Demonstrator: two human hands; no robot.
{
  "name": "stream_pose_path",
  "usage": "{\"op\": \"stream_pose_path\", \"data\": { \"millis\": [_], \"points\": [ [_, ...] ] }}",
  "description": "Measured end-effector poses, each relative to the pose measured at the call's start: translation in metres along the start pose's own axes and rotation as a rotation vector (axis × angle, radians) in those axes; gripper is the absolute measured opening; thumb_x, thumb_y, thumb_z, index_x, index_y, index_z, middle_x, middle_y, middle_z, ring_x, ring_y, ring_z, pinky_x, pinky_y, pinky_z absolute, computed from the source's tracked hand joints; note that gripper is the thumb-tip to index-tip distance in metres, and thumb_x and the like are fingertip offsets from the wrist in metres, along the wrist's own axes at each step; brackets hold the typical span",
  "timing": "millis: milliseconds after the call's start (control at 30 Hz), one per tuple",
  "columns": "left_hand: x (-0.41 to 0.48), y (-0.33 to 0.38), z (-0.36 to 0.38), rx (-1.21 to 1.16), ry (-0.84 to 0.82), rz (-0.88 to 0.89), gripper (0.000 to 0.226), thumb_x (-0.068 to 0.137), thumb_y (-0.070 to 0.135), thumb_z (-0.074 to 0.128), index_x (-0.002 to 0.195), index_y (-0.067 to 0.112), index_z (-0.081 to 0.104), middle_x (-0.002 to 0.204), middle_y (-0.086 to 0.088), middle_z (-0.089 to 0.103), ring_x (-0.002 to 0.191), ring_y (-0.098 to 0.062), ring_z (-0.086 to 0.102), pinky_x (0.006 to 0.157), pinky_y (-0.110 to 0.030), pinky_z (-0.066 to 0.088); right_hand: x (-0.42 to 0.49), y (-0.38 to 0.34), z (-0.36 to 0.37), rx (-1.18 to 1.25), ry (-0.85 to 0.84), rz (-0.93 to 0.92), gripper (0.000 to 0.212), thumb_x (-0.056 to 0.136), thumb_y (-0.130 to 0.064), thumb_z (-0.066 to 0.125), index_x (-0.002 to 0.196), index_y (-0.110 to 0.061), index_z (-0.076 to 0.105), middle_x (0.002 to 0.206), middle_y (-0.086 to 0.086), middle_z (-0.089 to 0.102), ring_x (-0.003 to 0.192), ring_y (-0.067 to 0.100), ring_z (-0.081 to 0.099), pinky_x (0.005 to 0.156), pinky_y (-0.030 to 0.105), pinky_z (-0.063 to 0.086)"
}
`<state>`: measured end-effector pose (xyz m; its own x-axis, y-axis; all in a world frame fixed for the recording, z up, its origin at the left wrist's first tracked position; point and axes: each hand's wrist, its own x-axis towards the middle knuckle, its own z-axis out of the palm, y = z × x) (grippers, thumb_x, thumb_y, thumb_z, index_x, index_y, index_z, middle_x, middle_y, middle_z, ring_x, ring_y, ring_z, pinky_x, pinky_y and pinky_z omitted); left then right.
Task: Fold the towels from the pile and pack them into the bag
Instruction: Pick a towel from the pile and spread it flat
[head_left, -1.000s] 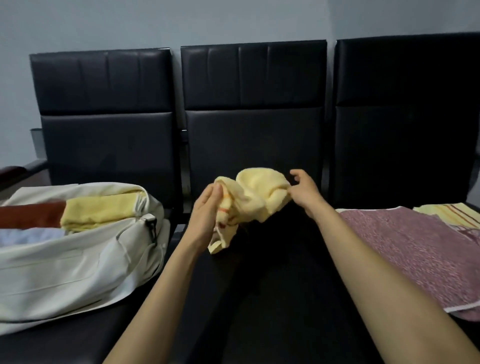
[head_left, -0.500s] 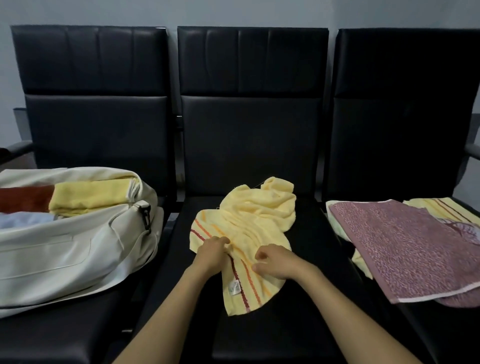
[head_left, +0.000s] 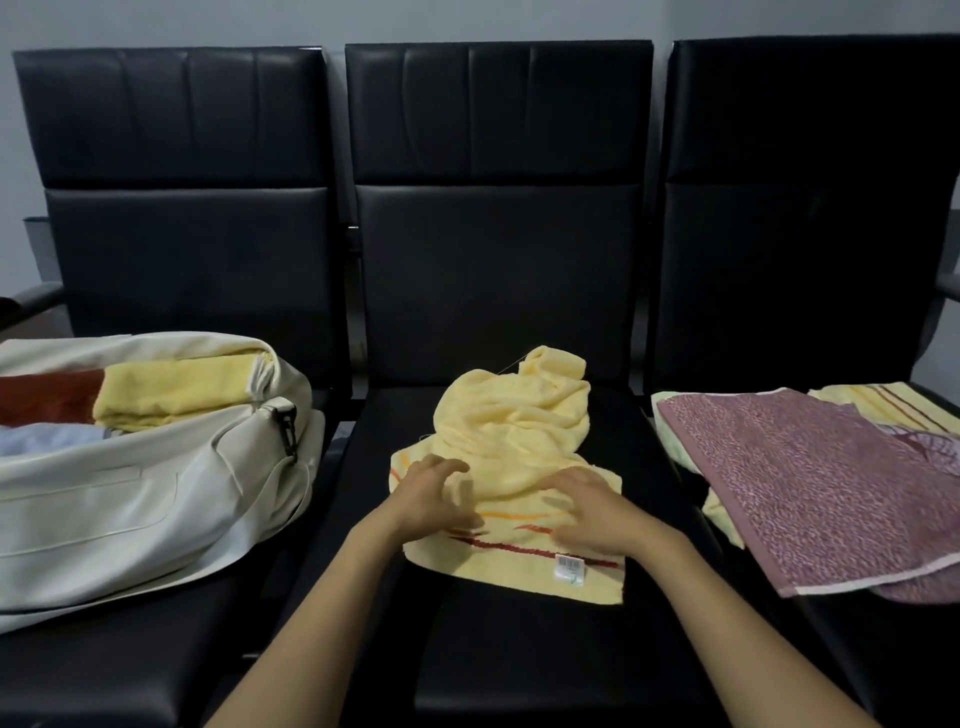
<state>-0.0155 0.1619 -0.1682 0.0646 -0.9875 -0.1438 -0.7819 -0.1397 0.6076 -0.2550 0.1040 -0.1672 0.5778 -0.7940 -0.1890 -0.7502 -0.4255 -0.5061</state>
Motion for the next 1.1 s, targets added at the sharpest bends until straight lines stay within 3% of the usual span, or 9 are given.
{"op": "stream_pose_path", "data": {
  "millis": [133, 267, 433, 600, 733, 800, 900, 1000, 1100],
  "points": [
    [-0.002, -0.009, 0.000, 0.299, -0.194, -0.133, 0.105, 0.064, 0.058, 0.078, 0.149, 0.029, 0.024, 0.153, 0.007, 0.023, 0.142, -0.026, 0.022, 0.117, -0.047, 0.020, -0.002, -0.002, 0.008, -0.009, -0.204, 0.006, 0.098, 0.080, -0.037, 0.074, 0.154, -0.027, 0.010, 0.160, -0.002, 0.012, 0.146, 0.016, 0.012, 0.117, 0.034, 0.021],
    [-0.003, 0.002, 0.000, 0.485, -0.064, -0.125, 0.085, 0.076, 0.049, 0.071, 0.144, 0.025, 0.026, 0.114, 0.003, 0.060, 0.114, -0.020, 0.052, 0.107, -0.039, 0.024, 0.001, -0.006, 0.005, -0.012, -0.134, 0.037, 0.102, 0.078, -0.035, 0.077, 0.154, -0.027, 0.010, 0.146, -0.002, 0.033, 0.136, 0.015, 0.026, 0.112, 0.034, 0.031],
    [-0.009, 0.015, 0.003, 0.473, -0.149, -0.260, 0.055, 0.080, 0.053, 0.063, 0.125, 0.025, 0.049, 0.109, 0.005, 0.057, 0.099, -0.016, 0.056, 0.076, -0.028, 0.042, 0.004, -0.012, 0.003, -0.084, -0.163, 0.127, 0.070, 0.081, -0.036, 0.074, 0.140, -0.022, 0.039, 0.132, 0.002, 0.048, 0.117, 0.019, 0.048, 0.097, 0.033, 0.045],
    [-0.005, 0.018, 0.005, 0.592, -0.016, -0.077, 0.046, 0.078, 0.051, 0.068, 0.104, 0.015, 0.061, 0.108, -0.001, 0.053, 0.102, -0.019, 0.050, 0.081, -0.029, 0.041, 0.001, -0.018, -0.003, -0.254, -0.145, 0.079, 0.033, 0.081, -0.033, 0.074, 0.107, -0.018, 0.060, 0.105, -0.004, 0.049, 0.094, 0.012, 0.052, 0.080, 0.025, 0.046],
    [-0.005, 0.013, 0.011, 0.326, -0.047, 0.022, 0.022, 0.084, 0.027, 0.061, 0.098, 0.016, 0.048, 0.105, -0.001, 0.049, 0.090, -0.017, 0.049, 0.071, -0.025, 0.039, 0.002, -0.008, 0.003, -0.149, -0.152, -0.009, 0.040, 0.079, -0.027, 0.071, 0.114, -0.024, 0.052, 0.126, -0.009, 0.037, 0.115, 0.011, 0.043, 0.097, 0.024, 0.042],
    [-0.006, 0.012, 0.012, 0.207, -0.060, 0.010, 0.037, 0.084, 0.027, 0.063, 0.114, 0.016, 0.044, 0.117, -0.003, 0.049, 0.104, -0.020, 0.050, 0.082, -0.028, 0.044, 0.001, -0.004, 0.003, -0.080, -0.162, -0.011, 0.045, 0.078, -0.024, 0.070, 0.115, -0.028, 0.046, 0.125, -0.012, 0.037, 0.116, 0.012, 0.044, 0.095, 0.025, 0.044],
    [-0.007, 0.013, 0.011, 0.303, -0.157, -0.055, 0.070, 0.087, 0.042, 0.061, 0.144, 0.023, 0.026, 0.147, 0.001, 0.031, 0.135, -0.025, 0.028, 0.107, -0.039, 0.033, -0.001, 0.000, -0.001, -0.049, -0.166, 0.037, 0.089, 0.079, -0.033, 0.074, 0.149, -0.028, 0.019, 0.146, -0.007, 0.024, 0.134, 0.017, 0.033, 0.107, 0.036, 0.039],
    [-0.008, 0.022, 0.009, 0.485, -0.170, -0.174, 0.069, 0.086, 0.056, 0.054, 0.142, 0.023, 0.031, 0.142, 0.002, 0.036, 0.126, -0.024, 0.042, 0.097, -0.040, 0.042, -0.002, 0.004, -0.003, -0.062, -0.191, 0.080, 0.099, 0.082, -0.041, 0.071, 0.154, -0.024, 0.006, 0.156, -0.006, 0.008, 0.141, 0.018, 0.025, 0.112, 0.036, 0.033],
    [-0.009, 0.029, 0.011, 0.571, -0.135, -0.273, 0.076, 0.084, 0.058, 0.052, 0.145, 0.021, 0.023, 0.125, 0.001, 0.052, 0.110, -0.020, 0.056, 0.080, -0.032, 0.042, -0.003, 0.003, -0.004, -0.007, -0.138, 0.094, 0.103, 0.079, -0.038, 0.075, 0.154, -0.028, 0.005, 0.154, -0.001, 0.021, 0.137, 0.018, 0.033, 0.110, 0.035, 0.036]
  ]
}}
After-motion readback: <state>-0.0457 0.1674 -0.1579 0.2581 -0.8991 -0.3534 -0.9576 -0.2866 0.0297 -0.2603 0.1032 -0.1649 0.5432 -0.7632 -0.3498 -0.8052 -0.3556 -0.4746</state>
